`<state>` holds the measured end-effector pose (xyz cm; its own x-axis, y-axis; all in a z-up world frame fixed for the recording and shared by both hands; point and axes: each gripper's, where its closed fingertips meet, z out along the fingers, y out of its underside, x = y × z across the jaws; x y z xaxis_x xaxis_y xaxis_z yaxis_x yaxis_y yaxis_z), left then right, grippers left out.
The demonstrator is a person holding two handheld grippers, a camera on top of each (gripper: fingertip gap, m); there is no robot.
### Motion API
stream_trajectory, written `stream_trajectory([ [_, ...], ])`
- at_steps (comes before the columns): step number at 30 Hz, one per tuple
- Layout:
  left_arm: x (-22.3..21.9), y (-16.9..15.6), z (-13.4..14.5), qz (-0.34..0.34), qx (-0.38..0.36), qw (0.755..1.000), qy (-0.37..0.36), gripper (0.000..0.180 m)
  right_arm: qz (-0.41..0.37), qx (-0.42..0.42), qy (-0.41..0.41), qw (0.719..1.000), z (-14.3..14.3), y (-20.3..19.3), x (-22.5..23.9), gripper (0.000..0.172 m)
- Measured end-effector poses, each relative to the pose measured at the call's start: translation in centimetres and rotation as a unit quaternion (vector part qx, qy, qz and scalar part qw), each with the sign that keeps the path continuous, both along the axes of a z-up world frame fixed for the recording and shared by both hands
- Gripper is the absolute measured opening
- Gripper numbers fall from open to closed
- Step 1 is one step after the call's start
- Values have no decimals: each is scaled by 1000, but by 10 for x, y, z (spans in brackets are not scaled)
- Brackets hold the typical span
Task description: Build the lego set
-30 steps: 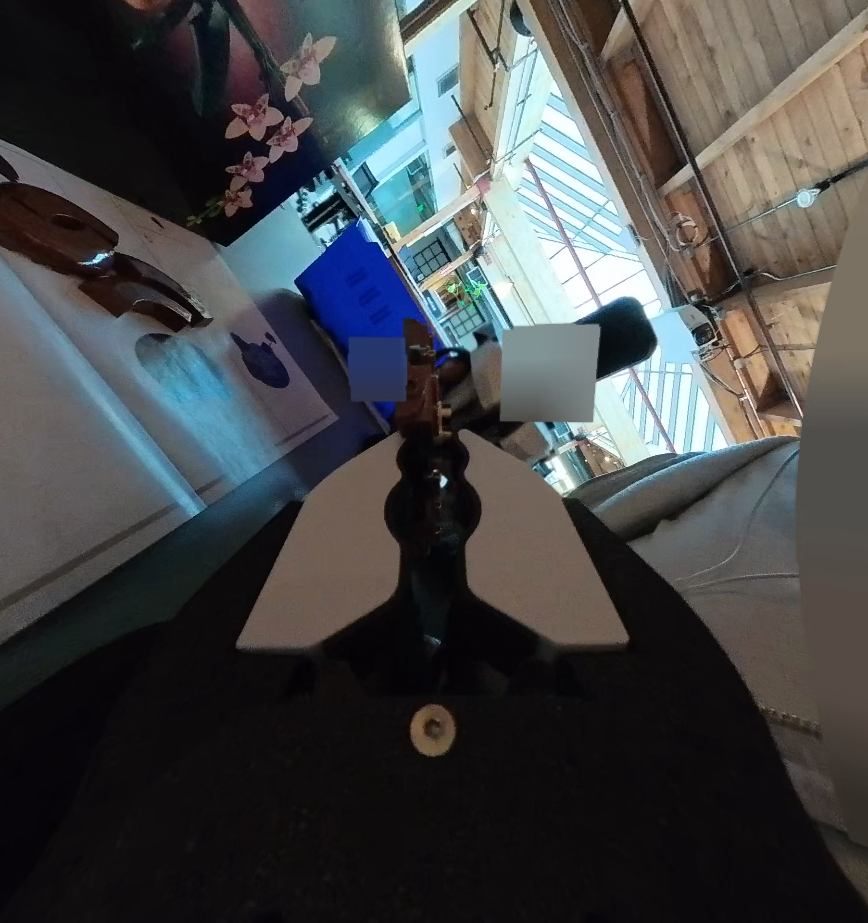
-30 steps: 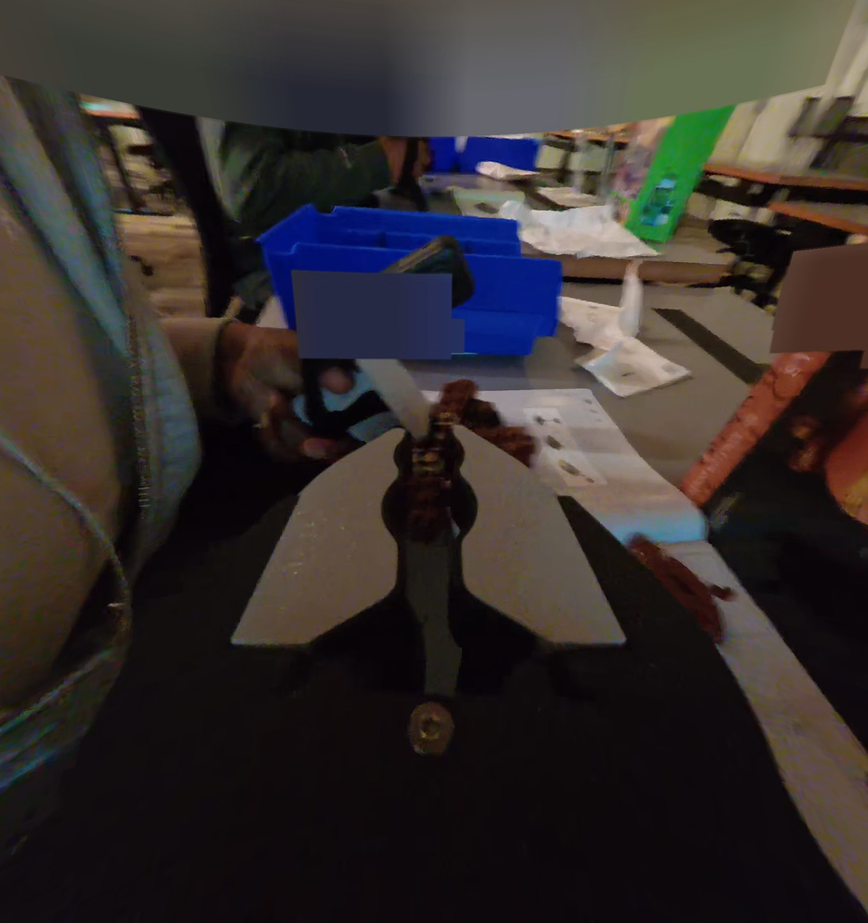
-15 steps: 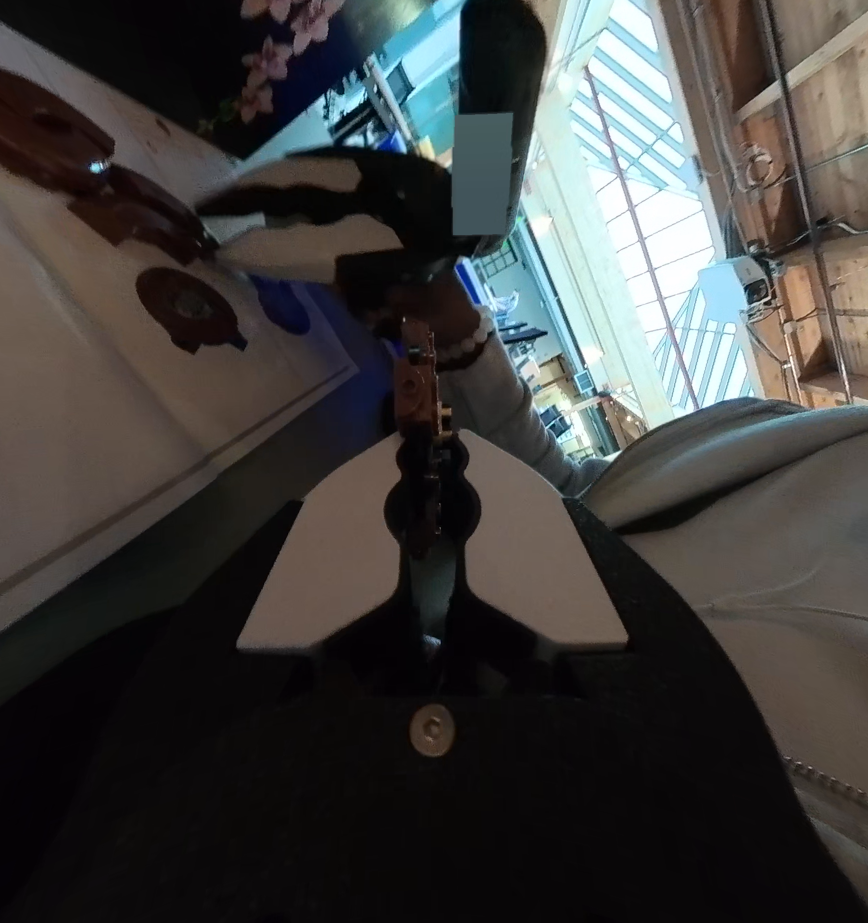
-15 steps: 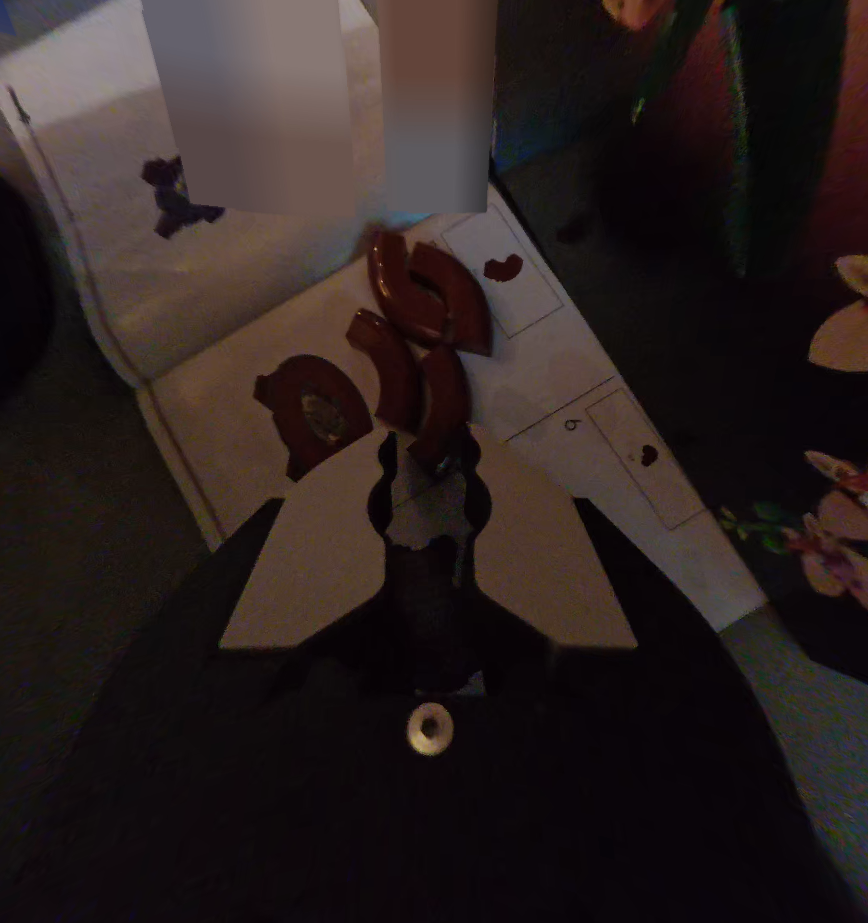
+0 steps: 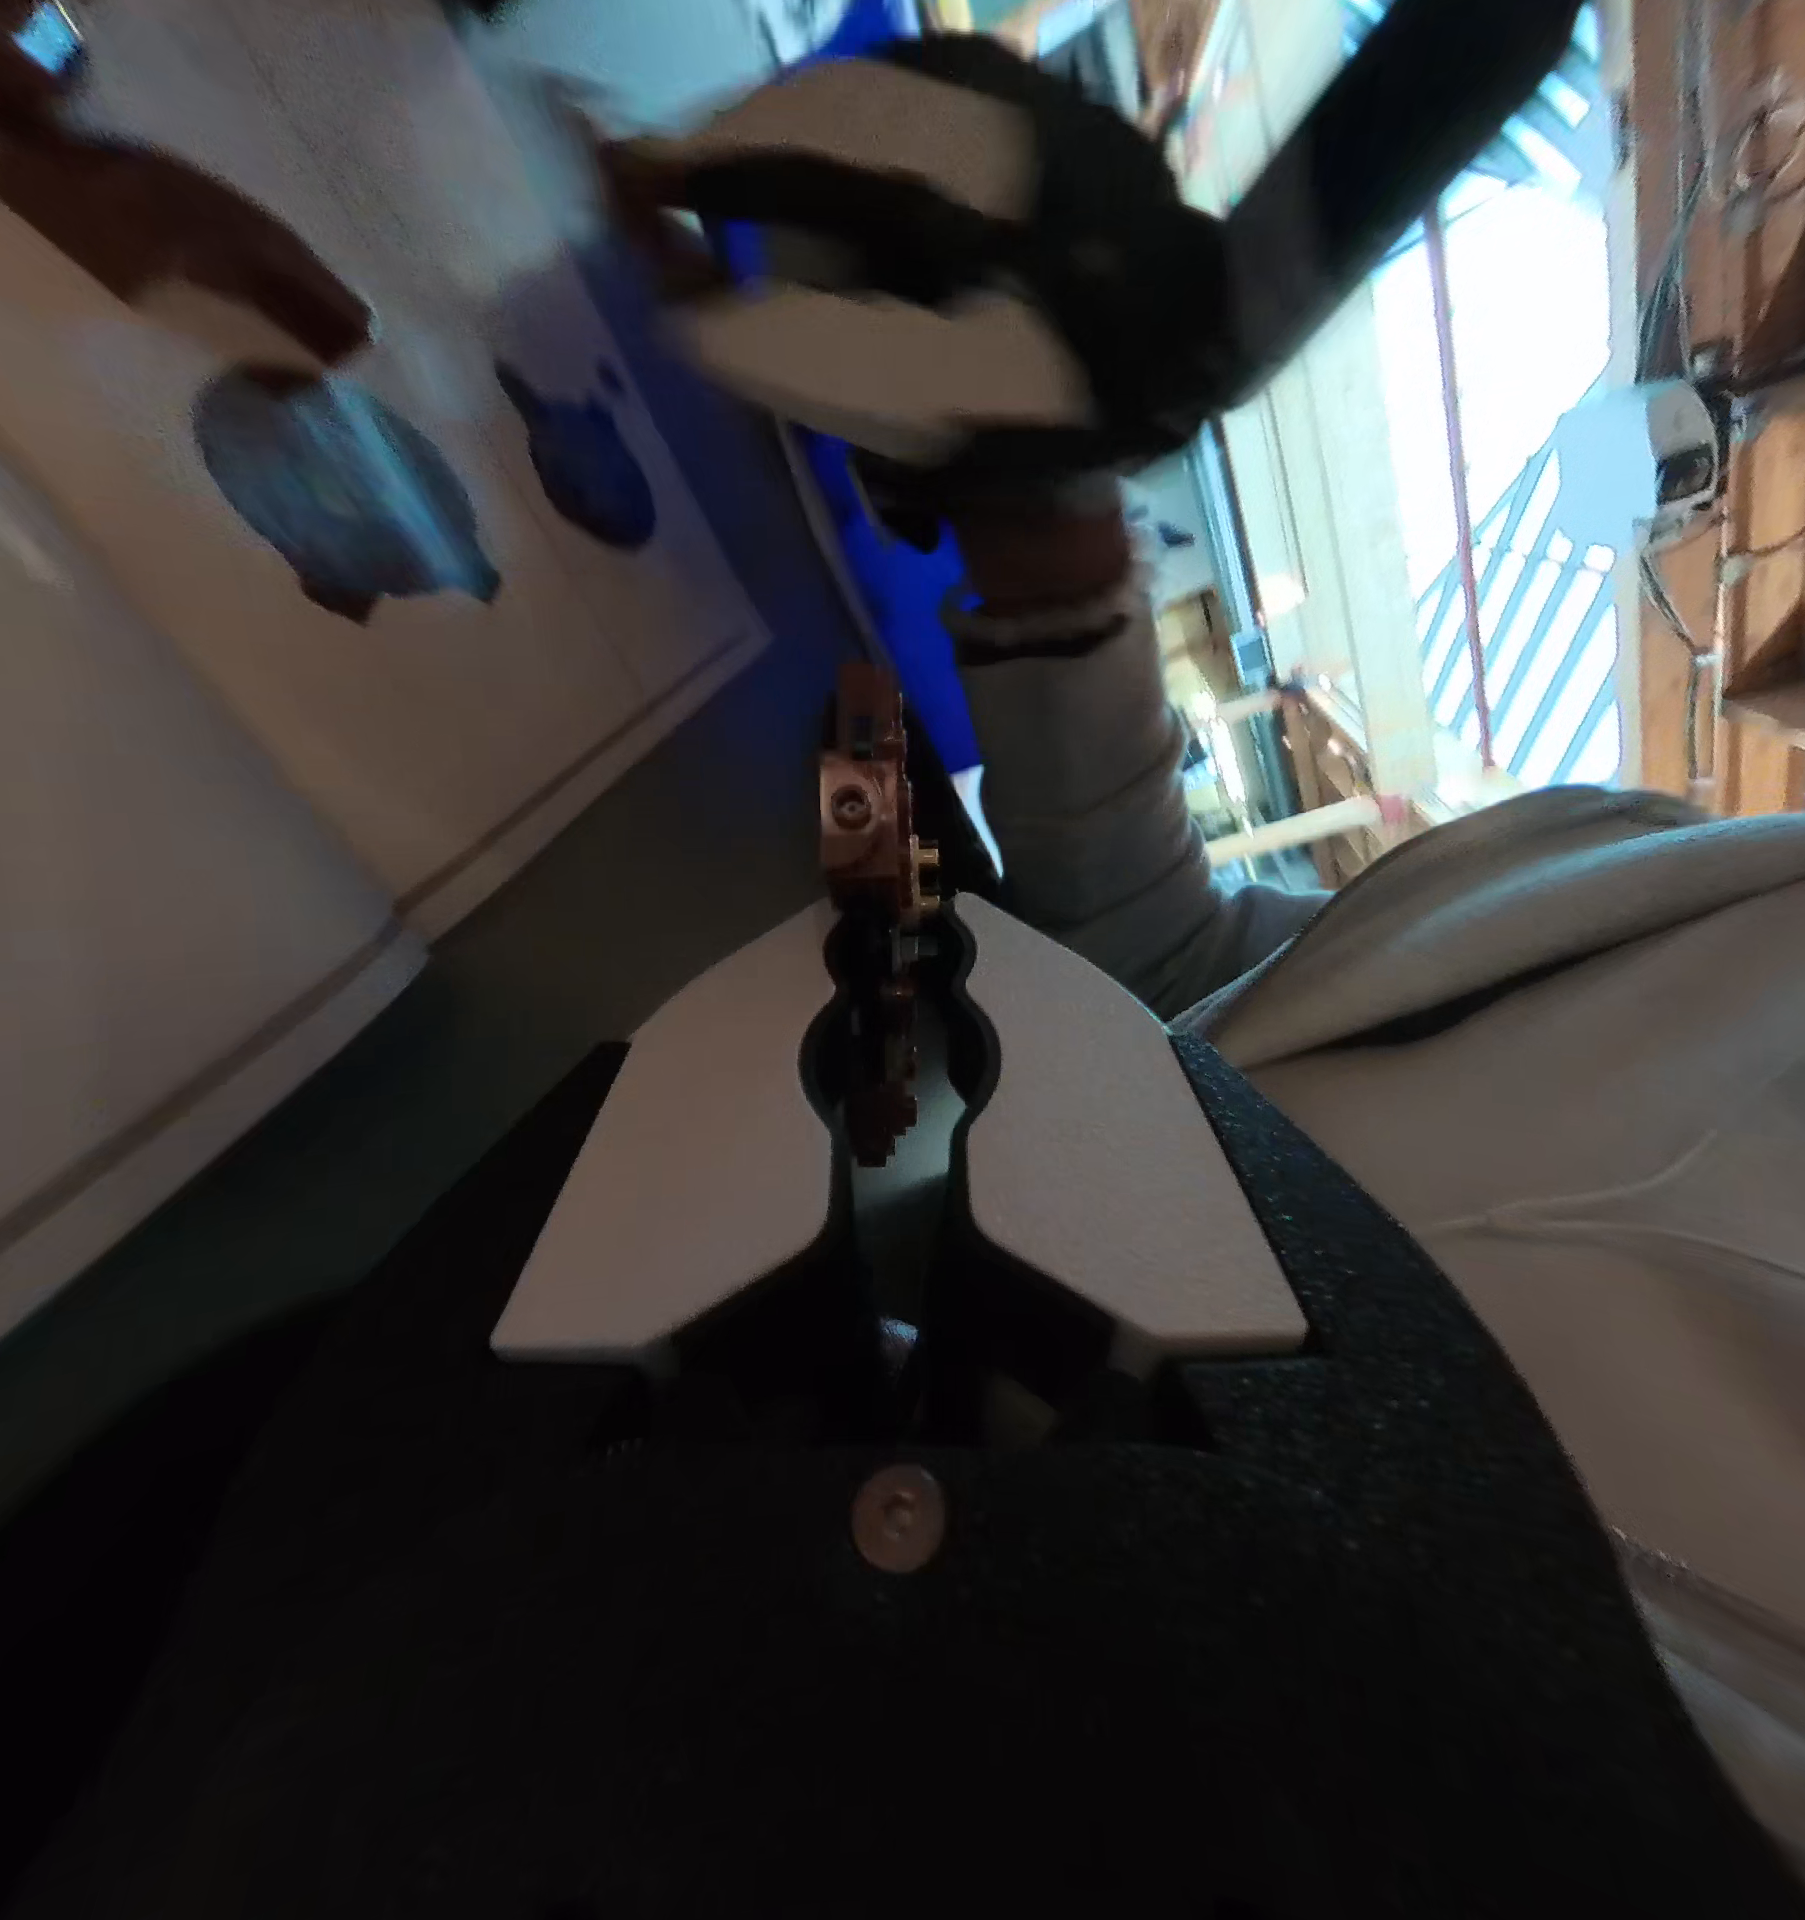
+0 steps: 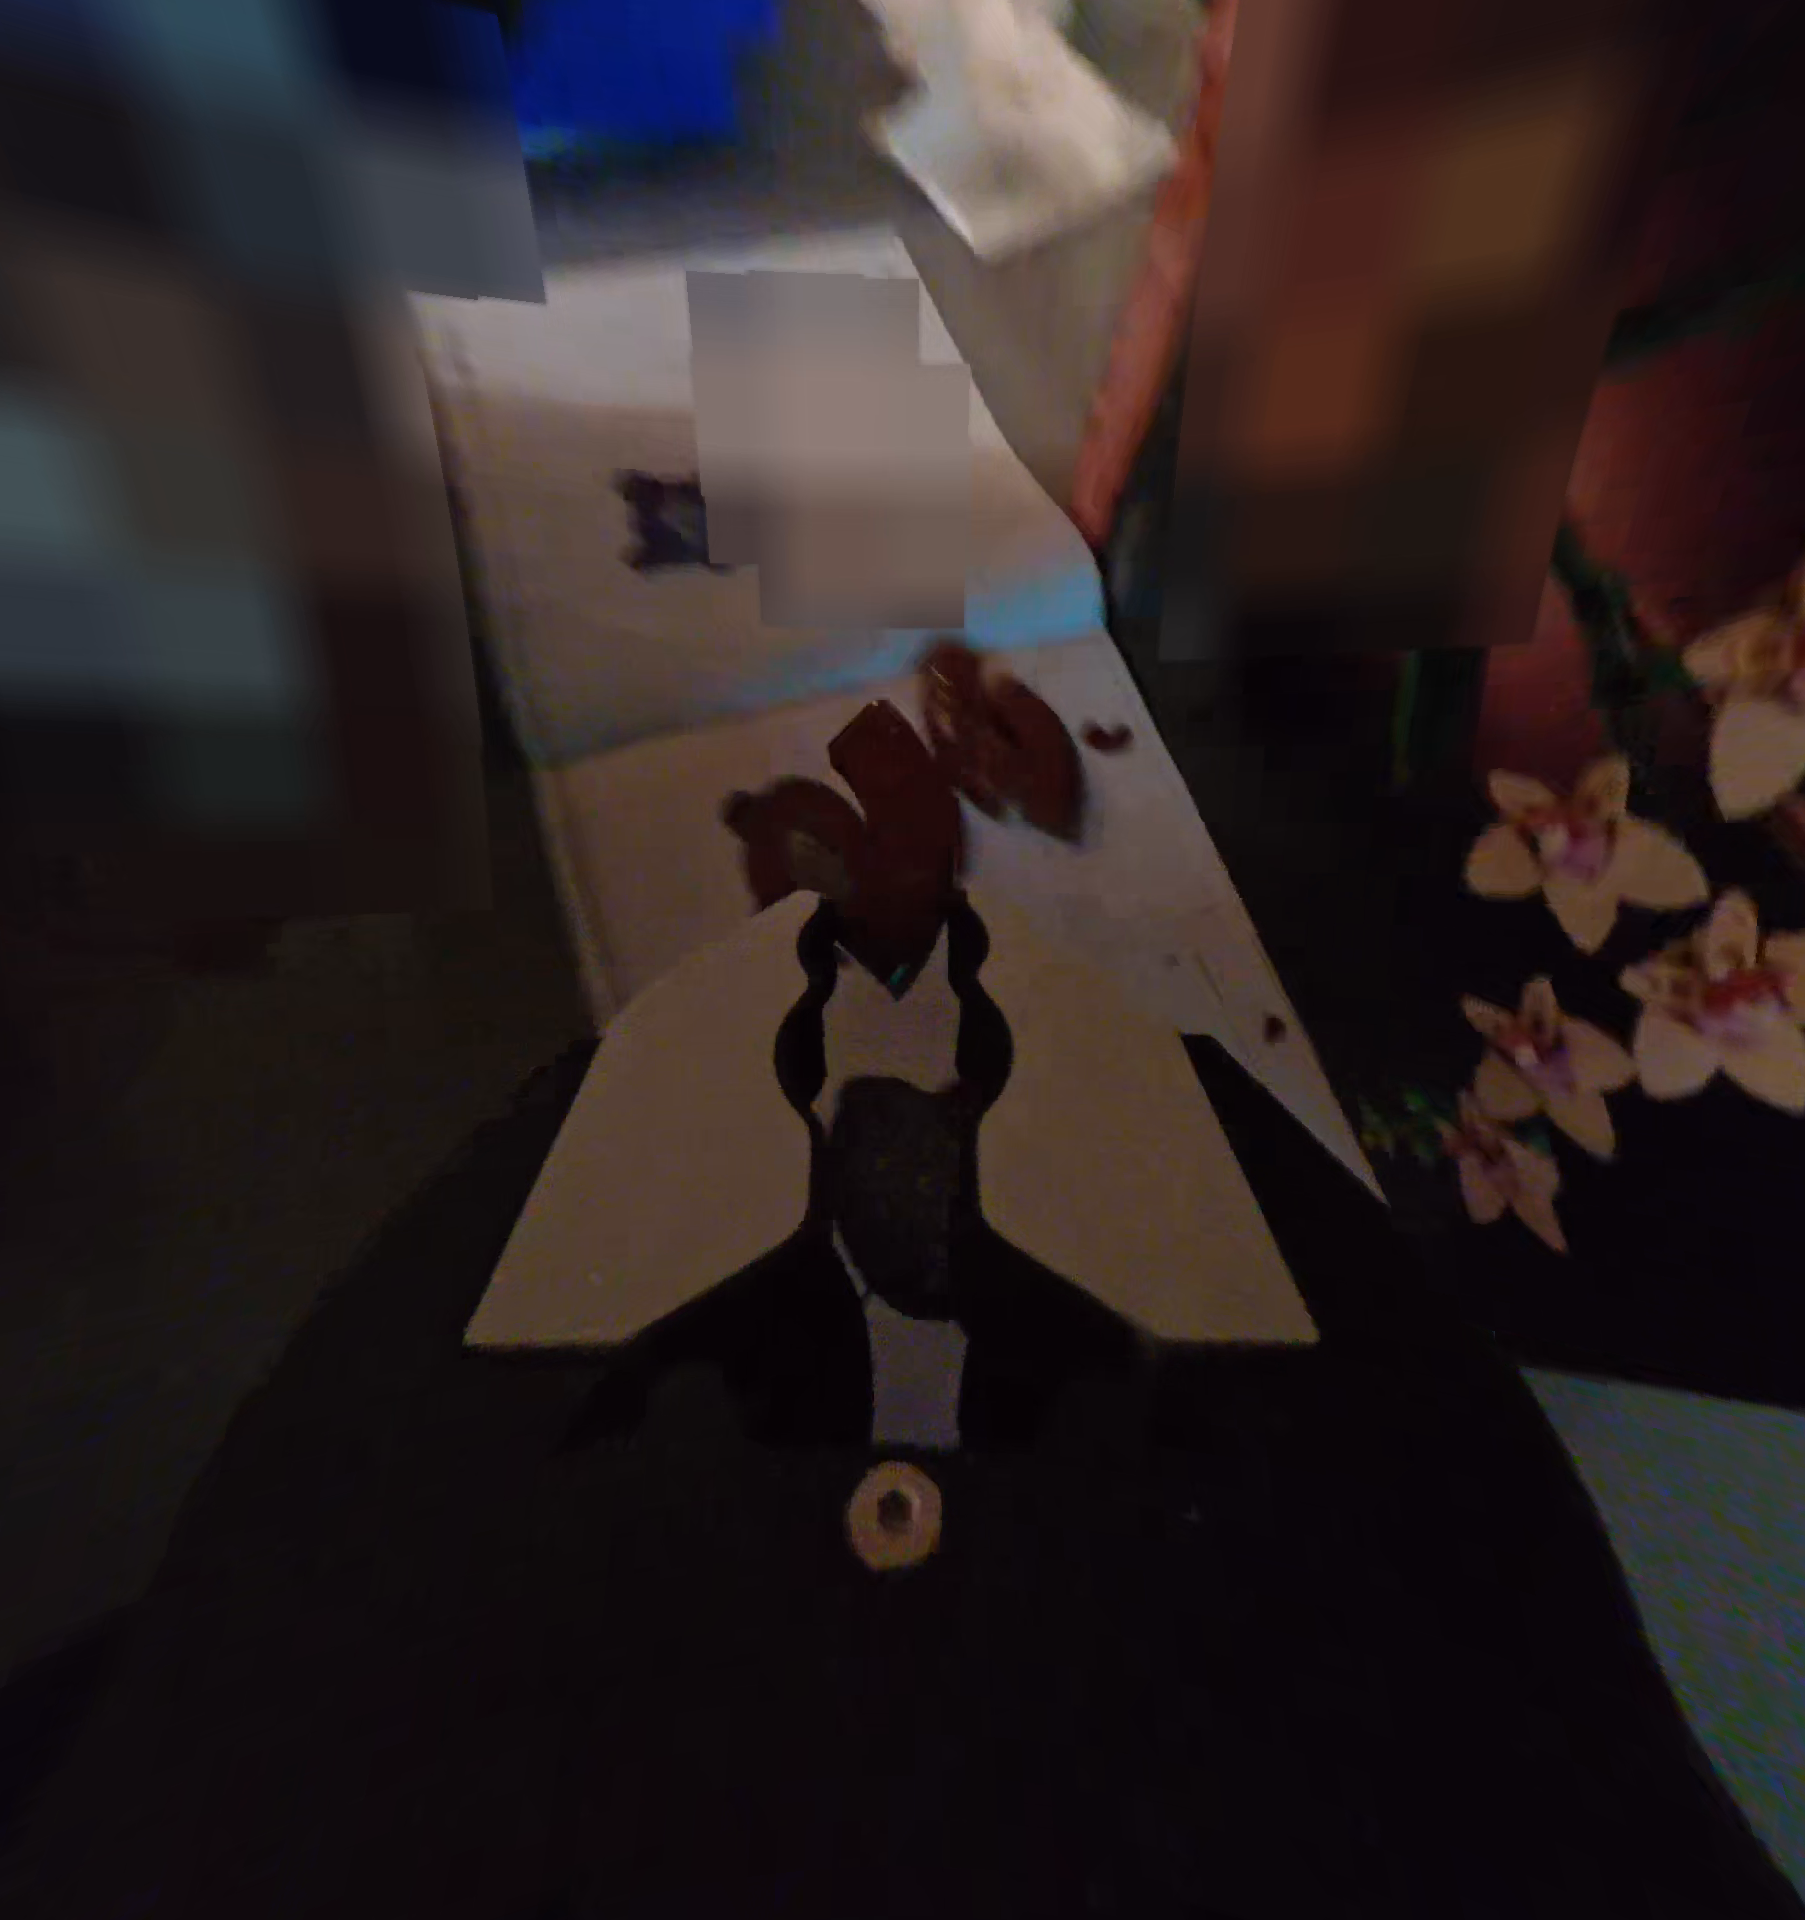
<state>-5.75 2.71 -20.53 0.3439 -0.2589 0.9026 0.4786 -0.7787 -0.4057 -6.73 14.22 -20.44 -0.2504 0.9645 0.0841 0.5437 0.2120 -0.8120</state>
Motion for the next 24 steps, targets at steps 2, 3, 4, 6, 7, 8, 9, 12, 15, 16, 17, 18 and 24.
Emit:
stream_trajectory([
  [2,2,2,-1,-12,-12,1000,-5,13,36,-3,48,998,21,-21,7,18],
  [3,2,3,0,-15,-16,1000,-9,13,51,-9,56,997,26,-30,10,18],
  [4,3,5,0,-18,-19,1000,-15,13,58,-17,57,997,30,-36,13,18],
  [6,5,9,3,-24,-25,999,-33,13,58,-46,50,996,31,-42,16,18],
  [7,6,11,1,-29,-36,998,-42,13,58,-57,46,996,30,-44,17,18],
  [8,7,12,-2,-33,-53,997,-48,13,55,-60,43,996,26,-44,18,19],
  [9,8,13,-5,-38,-72,995,-53,13,48,-57,36,997,21,-42,19,19],
  [12,8,18,-10,-45,-104,992,-59,13,33,-46,14,998,4,-37,25,19],
  [15,7,25,-17,-37,-119,991,-39,13,38,-47,26,998,0,-43,26,18],
  [16,8,27,-18,-35,-121,991,-39,13,41,-44,26,998,-1,-45,25,18],
  [17,9,29,-19,-33,-122,991,-39,13,44,-38,24,998,-2,-46,24,18],
  [18,10,31,-19,-29,-123,991,-41,13,46,-29,21,998,-3,-46,23,18],
  [24,10,35,-17,-16,-114,992,-49,13,60,-12,9,998,-12,-53,15,18],
])
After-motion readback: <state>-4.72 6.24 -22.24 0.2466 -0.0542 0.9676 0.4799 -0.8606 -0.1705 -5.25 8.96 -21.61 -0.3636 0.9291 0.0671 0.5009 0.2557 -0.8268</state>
